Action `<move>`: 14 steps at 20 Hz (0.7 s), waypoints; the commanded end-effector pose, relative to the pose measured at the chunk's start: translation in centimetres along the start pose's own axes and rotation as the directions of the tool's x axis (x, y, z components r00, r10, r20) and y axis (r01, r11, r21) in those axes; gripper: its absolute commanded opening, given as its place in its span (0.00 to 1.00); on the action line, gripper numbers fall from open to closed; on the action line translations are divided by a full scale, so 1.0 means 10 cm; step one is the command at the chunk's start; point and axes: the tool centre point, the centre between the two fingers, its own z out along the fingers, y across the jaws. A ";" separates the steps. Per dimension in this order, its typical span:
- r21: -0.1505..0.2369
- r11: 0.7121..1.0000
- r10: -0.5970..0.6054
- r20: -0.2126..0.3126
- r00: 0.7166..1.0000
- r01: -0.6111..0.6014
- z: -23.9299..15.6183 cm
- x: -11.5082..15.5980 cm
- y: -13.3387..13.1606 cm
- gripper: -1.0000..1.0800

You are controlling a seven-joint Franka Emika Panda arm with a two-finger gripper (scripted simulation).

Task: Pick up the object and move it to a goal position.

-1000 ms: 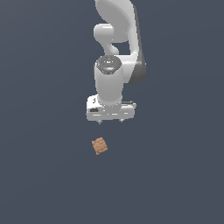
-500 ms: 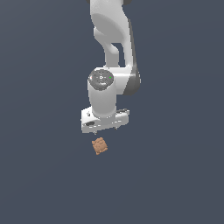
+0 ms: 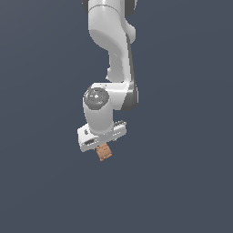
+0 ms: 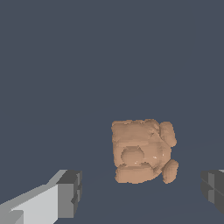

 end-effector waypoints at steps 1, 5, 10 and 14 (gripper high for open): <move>-0.001 0.999 -0.032 -0.002 0.999 0.032 0.05 0.02 0.06 0.96; -0.001 0.998 -0.061 -0.003 0.998 0.061 0.11 0.04 0.11 0.96; -0.001 0.998 -0.066 -0.002 0.998 0.066 0.12 0.04 0.12 0.96; -0.001 0.998 -0.067 -0.002 0.998 0.067 0.18 0.03 0.12 0.96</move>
